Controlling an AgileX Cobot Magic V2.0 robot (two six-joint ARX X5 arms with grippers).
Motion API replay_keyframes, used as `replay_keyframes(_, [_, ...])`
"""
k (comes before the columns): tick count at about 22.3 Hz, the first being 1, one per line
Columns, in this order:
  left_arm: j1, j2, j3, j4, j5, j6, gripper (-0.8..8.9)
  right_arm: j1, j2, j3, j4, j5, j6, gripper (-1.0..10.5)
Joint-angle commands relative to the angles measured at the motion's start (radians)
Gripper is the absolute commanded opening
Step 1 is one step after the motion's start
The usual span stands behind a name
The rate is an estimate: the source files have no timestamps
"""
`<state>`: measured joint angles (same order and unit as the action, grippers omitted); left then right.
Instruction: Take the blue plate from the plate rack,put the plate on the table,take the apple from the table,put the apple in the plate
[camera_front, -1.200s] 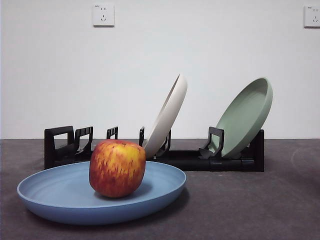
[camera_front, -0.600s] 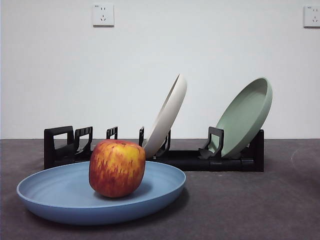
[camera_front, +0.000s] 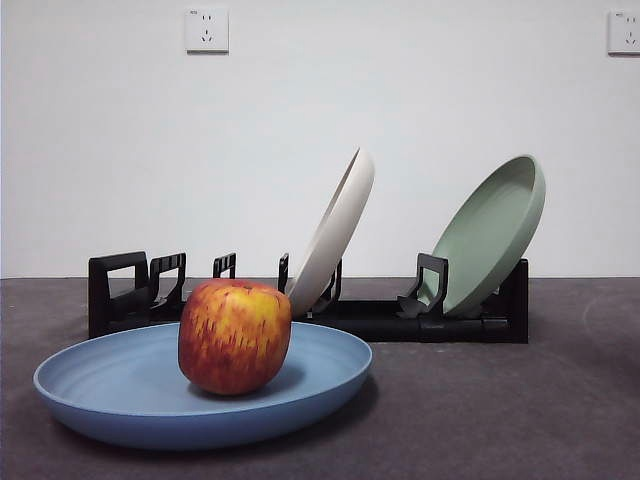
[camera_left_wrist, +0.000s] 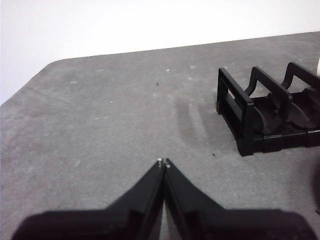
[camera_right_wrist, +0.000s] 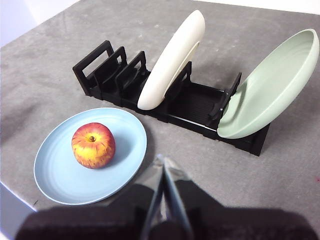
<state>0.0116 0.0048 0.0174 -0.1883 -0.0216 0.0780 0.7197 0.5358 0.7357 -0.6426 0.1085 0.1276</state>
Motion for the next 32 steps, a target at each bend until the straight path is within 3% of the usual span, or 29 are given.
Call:
replay_keyframes(1, [0.003,-0.003,-0.014,0.001,0.003,-0.006,-0.04,0.001,-0.001,-0.004,0.005,0.003,0.010,0.0])
replay_keyframes(9, [0.003,-0.003,-0.014,0.001,0.003,-0.006,-0.04,0.002,-0.006,-0.004,0.002,0.000,0.009,0.0])
replay_keyframes(11, [0.003,-0.003,-0.014,0.001,0.003,-0.006,-0.04,-0.022,-0.040,-0.004,-0.002,0.027,-0.043,0.0])
replay_keyframes(13, [0.003,-0.003,-0.014,0.001,0.003,-0.006,-0.03,-0.097,-0.062,-0.004,-0.002,0.021,-0.137,0.0])
replay_keyframes(16, [0.003,-0.003,-0.014,0.002,0.003,-0.006,-0.04,-0.302,-0.085,-0.010,0.000,0.021,-0.231,0.0])
replay_keyframes(18, [0.003,-0.003,-0.014,0.002,0.002,-0.006,-0.04,-0.446,-0.094,-0.031,0.039,0.019,-0.246,0.0])
replay_keyframes(20, [0.003,-0.003,-0.014,0.002,0.002,-0.006,-0.03,-0.544,-0.117,-0.095,0.170,-0.037,-0.264,0.0])
replay_keyframes(25, [0.003,-0.003,-0.014,0.002,0.002,-0.006,-0.03,-0.635,-0.200,-0.304,0.478,-0.180,-0.319,0.0])
replay_keyframes(32, [0.003,-0.003,-0.014,0.002,0.002,-0.007,-0.03,-0.687,-0.286,-0.502,0.582,-0.214,-0.282,0.0])
